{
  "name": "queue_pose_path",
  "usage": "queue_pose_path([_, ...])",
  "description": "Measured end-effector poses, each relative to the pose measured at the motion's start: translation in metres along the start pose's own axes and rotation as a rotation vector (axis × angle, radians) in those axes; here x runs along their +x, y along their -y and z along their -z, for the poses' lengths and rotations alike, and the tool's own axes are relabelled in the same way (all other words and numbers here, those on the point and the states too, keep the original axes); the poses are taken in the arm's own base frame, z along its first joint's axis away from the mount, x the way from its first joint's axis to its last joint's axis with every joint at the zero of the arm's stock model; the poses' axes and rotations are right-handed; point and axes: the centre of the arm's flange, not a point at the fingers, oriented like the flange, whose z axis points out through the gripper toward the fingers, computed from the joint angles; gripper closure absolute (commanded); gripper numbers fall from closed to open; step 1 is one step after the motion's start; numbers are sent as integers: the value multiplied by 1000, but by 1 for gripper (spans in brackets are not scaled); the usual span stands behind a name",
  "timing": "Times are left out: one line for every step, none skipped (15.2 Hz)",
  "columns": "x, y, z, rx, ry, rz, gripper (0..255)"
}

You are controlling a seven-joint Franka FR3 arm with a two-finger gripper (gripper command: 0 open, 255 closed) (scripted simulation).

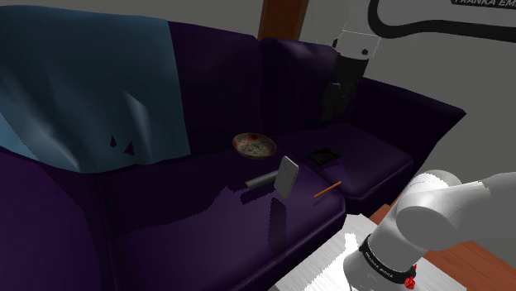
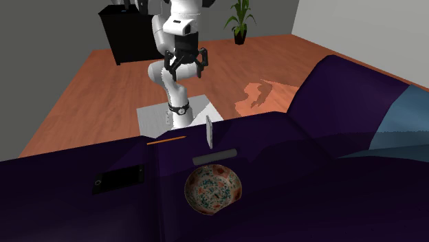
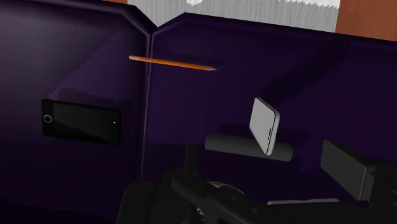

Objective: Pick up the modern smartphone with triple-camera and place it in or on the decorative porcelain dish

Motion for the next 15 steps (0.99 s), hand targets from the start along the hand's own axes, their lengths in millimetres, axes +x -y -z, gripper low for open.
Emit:
queue_pose_path([0, 0, 0, 0, 0, 0, 0])
queue_pose_path([2, 3, -6, 3, 10, -2, 0])
queue_pose_path([8, 6, -14, 7, 25, -5, 0])
queue_pose_path([12, 10, -23, 12, 44, -9, 0])
queue_pose_path([19, 17, -34, 18, 63, -13, 0])
queue_pose_path([26, 19, -47, 24, 84, -17, 0])
queue_pose_path([31, 21, -58, 30, 104, -21, 0])
queue_pose_path([37, 25, -70, 36, 125, -25, 0])
queue_pose_path([44, 30, -83, 42, 146, -29, 0])
queue_pose_path([48, 37, -96, 48, 167, -34, 0])
queue_pose_path([51, 44, -110, 54, 188, -38, 0])
queue_pose_path([56, 47, -122, 60, 208, -43, 0])
queue_pose_path([58, 52, -134, 66, 229, -47, 0])
queue_pose_path([64, 56, -146, 72, 250, -52, 0])
queue_pose_path([66, 59, -157, 77, 268, -55, 0])
